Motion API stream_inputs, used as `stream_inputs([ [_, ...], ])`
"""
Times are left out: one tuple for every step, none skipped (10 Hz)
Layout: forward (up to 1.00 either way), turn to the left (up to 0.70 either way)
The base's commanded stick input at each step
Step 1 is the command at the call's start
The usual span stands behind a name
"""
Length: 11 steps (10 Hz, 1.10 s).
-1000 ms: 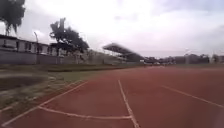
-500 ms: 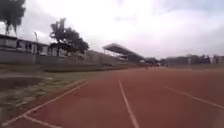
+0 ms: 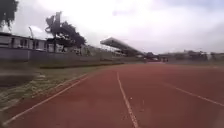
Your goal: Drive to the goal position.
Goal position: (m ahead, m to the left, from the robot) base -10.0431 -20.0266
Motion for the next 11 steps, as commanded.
stream_inputs([
  [0.0, -0.56],
  [0.0, -0.65],
  [0.0, -0.65],
  [0.0, -0.65],
  [0.0, -0.65],
  [0.0, -0.65],
  [0.0, -0.65],
  [0.0, -0.65],
  [0.0, -0.65],
  [0.0, -0.65],
  [0.0, -0.65],
])
